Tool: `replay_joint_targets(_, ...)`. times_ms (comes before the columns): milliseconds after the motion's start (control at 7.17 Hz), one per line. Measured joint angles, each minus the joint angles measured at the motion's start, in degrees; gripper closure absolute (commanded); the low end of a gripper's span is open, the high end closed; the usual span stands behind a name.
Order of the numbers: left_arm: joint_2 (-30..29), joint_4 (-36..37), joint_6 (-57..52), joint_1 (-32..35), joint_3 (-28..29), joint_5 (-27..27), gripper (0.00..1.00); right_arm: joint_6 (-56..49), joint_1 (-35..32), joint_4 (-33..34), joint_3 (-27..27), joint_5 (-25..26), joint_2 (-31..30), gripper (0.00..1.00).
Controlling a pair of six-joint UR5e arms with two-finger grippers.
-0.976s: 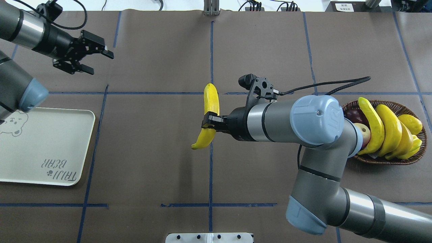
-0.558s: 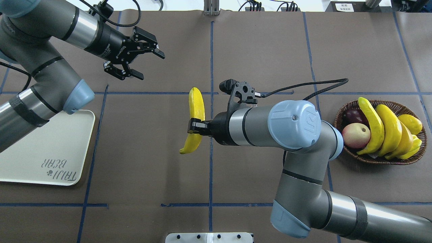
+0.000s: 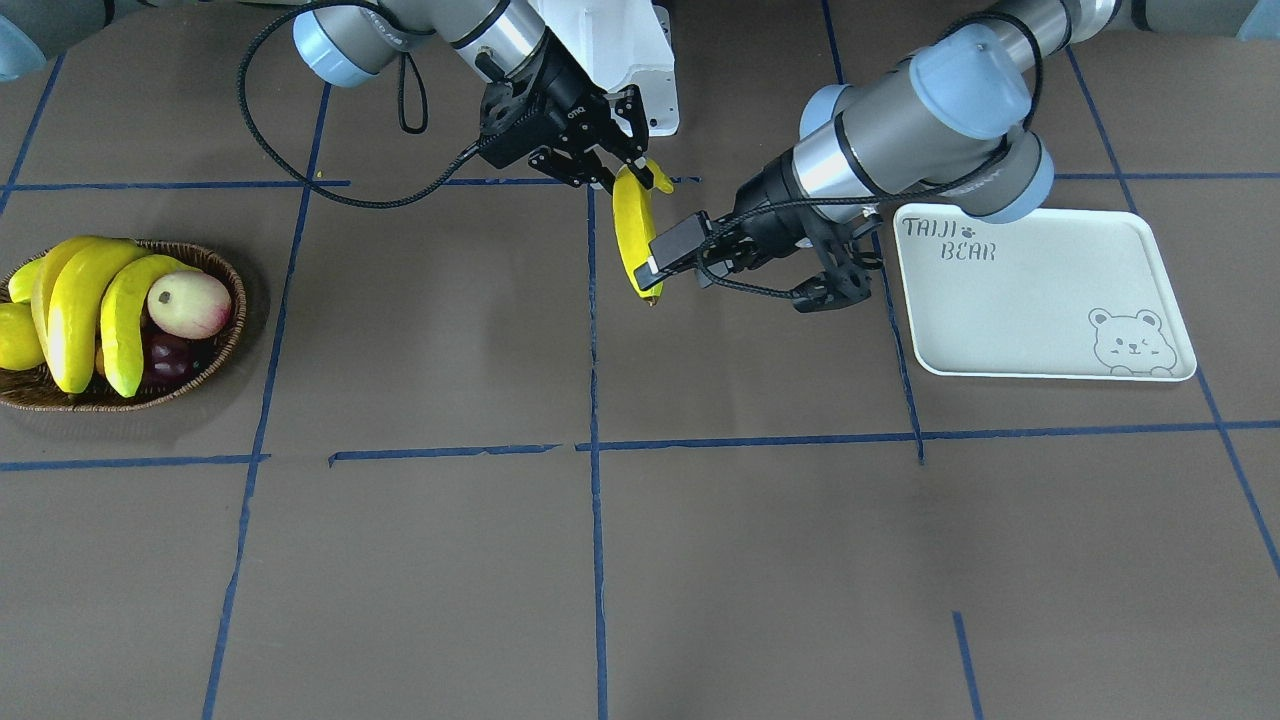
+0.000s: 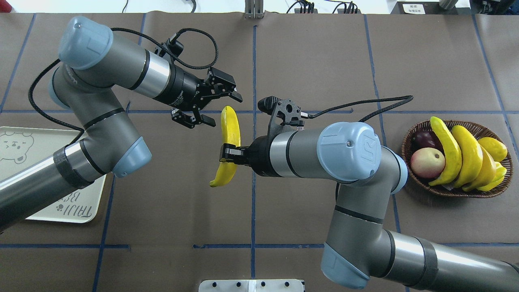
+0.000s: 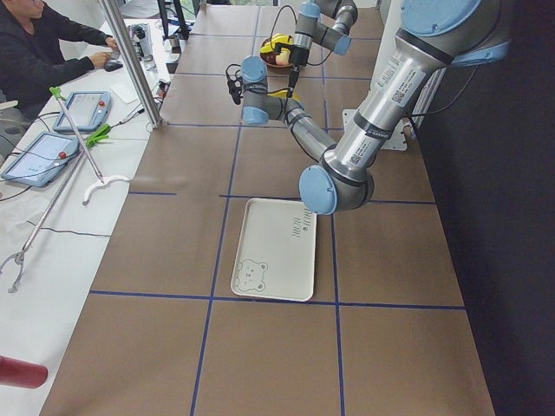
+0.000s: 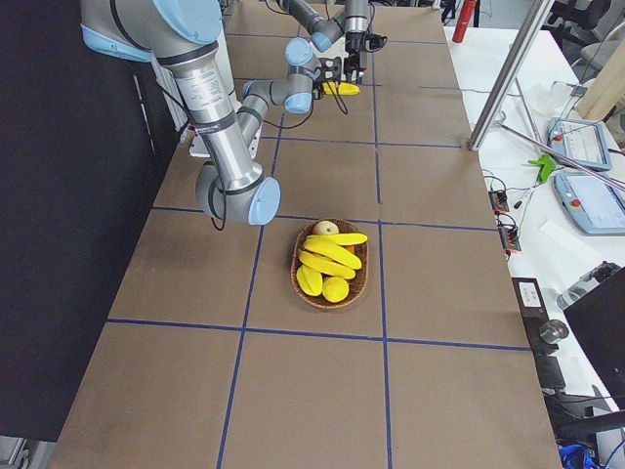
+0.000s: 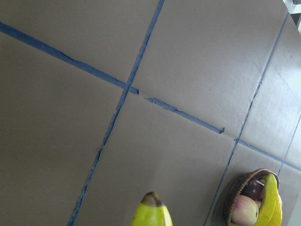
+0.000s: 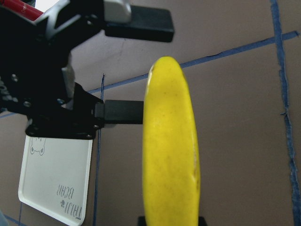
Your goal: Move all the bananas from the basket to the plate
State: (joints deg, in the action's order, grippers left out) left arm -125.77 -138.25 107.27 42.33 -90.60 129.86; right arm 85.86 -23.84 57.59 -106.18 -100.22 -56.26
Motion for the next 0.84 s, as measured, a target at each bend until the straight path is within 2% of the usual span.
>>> replay_joint_targets(139,0.0,0.0,0.1,-0.9,-0.1,-0.4,0.01,0.0,0.0,-0.1,0.0,0.0,0.0,0.99)
replay_joint_targets(279,0.0,0.0,0.1,-1.4,-0.2,-0.6,0.2,0.0,0.0,-0.1,0.0,0.0,0.0,0.99)
replay_joint_targets(418,0.1,0.0,0.1,-1.7,-0.4,-0.6,0.74,0.0,0.0,-0.1,0.0,0.0,0.0,0.99)
replay_joint_targets(558,0.3,0.0,0.2,-1.8,-0.9,-0.7,1.0,0.1,0.0,-0.2,-0.1,0.0,0.0,0.98)
replay_joint_targets(697,0.7,-0.2,0.2,-1.8,-1.5,-0.7,1.0,0.1,0.0,-0.2,-0.3,0.0,-0.1,0.94)
replay_joint_targets(836,0.9,-0.3,0.2,-1.8,-1.8,-0.7,1.0,0.1,0.0,-0.2,-0.3,0.0,-0.1,0.31)
